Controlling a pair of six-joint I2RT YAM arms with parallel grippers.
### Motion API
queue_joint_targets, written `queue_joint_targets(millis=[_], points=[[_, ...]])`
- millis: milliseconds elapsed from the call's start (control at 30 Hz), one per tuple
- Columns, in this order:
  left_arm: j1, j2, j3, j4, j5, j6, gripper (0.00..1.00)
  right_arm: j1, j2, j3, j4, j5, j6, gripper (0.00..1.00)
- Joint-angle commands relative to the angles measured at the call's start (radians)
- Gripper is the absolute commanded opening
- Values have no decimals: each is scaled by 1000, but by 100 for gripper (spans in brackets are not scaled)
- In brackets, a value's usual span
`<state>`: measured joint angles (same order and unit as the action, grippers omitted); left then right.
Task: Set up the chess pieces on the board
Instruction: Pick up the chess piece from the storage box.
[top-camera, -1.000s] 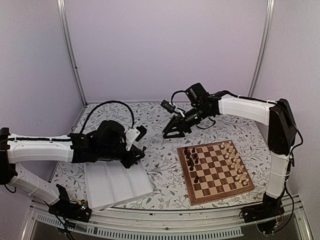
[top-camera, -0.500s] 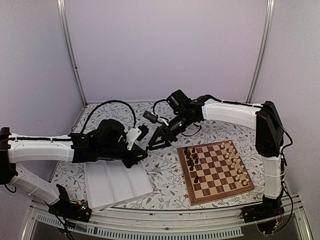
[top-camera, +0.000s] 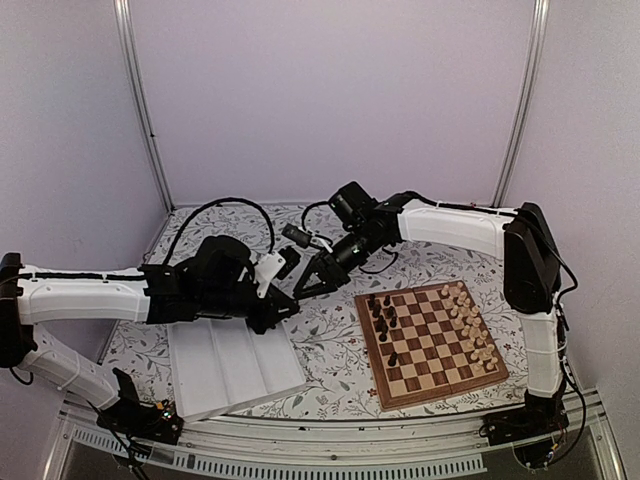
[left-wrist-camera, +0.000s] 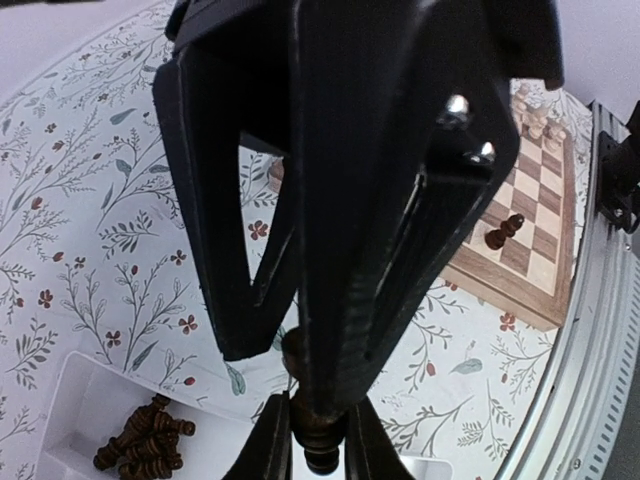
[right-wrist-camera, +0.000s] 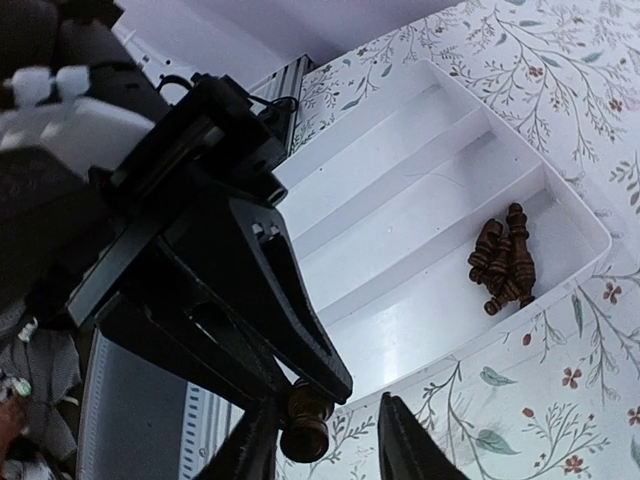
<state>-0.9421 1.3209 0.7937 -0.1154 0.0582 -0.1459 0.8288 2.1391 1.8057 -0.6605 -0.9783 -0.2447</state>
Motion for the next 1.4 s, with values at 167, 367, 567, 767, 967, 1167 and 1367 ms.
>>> queue_joint_targets(millis=[167, 367, 567, 767, 967, 1167, 1367], points=[[12, 23, 25, 22, -16, 5, 22, 8, 14, 18, -7, -23, 1, 3], [12, 29, -2, 17, -39, 8, 31, 8, 0, 22, -6, -26, -6, 1], [12, 65, 13, 8, -42, 17, 30, 7, -1, 26, -8, -29, -5, 1], [11, 80, 17, 0, -29, 6, 30, -6, -17, 26, -10, -20, -8, 1], [12, 54, 11, 27, -19, 20, 16, -8, -14, 22, -13, -26, -10, 1], [14, 45, 21, 17, -9, 28, 1, -23, -17, 26, -14, 16, -14, 1], [34, -7, 29, -44, -11, 38, 0, -118, -101, -26, -17, 131, -52, 0]])
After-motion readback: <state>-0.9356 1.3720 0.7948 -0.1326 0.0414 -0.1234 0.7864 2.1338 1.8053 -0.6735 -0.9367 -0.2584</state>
